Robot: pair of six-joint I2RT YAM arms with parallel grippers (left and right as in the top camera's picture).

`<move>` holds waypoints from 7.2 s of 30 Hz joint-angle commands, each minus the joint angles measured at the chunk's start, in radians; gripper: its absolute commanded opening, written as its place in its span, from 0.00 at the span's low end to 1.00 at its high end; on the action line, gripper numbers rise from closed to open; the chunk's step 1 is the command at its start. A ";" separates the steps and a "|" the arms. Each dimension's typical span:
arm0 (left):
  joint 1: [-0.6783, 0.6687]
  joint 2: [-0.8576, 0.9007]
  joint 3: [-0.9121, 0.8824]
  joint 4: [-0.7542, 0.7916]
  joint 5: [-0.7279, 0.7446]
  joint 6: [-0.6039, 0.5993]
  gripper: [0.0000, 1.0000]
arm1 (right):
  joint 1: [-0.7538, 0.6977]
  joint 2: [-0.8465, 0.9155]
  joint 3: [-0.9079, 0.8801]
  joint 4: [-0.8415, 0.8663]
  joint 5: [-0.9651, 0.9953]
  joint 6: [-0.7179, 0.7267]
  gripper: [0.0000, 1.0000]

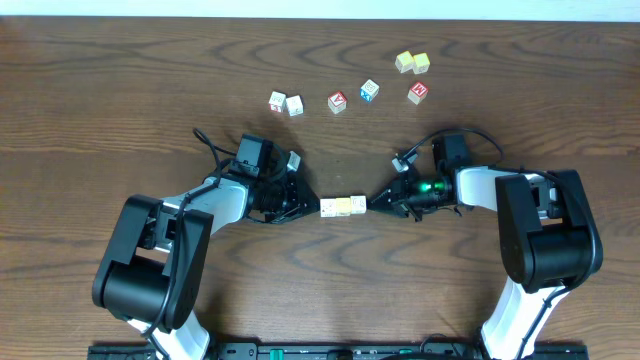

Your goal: Lift 3 blocks

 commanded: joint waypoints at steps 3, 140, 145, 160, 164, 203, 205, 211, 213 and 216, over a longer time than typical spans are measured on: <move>-0.075 0.002 -0.003 0.014 0.058 0.021 0.07 | 0.112 -0.012 0.011 -0.016 0.055 -0.002 0.01; -0.089 -0.275 -0.003 -0.122 0.005 -0.021 0.07 | 0.287 -0.399 0.130 -0.332 0.273 0.007 0.01; -0.090 -0.313 -0.003 -0.123 0.001 -0.021 0.07 | 0.323 -0.399 0.130 -0.335 0.320 0.020 0.01; -0.090 -0.344 -0.003 -0.142 0.002 -0.021 0.07 | 0.332 -0.398 0.130 -0.357 0.369 0.022 0.01; -0.090 -0.365 -0.003 -0.141 0.002 -0.021 0.07 | 0.332 -0.398 0.130 -0.357 0.376 0.022 0.01; -0.090 -0.371 -0.003 -0.148 -0.013 -0.021 0.07 | 0.331 -0.399 0.130 -0.323 0.356 0.040 0.01; -0.090 -0.371 -0.003 -0.148 -0.013 -0.021 0.07 | 0.331 -0.399 0.130 -0.323 0.356 0.040 0.01; -0.090 -0.371 -0.003 -0.148 -0.013 -0.021 0.07 | 0.331 -0.399 0.130 -0.324 0.356 0.041 0.01; -0.090 -0.371 -0.003 -0.148 -0.013 -0.021 0.07 | 0.331 -0.399 0.130 -0.324 0.356 0.041 0.01; -0.090 -0.371 -0.003 -0.148 -0.013 -0.021 0.07 | 0.331 -0.399 0.130 -0.324 0.356 0.041 0.01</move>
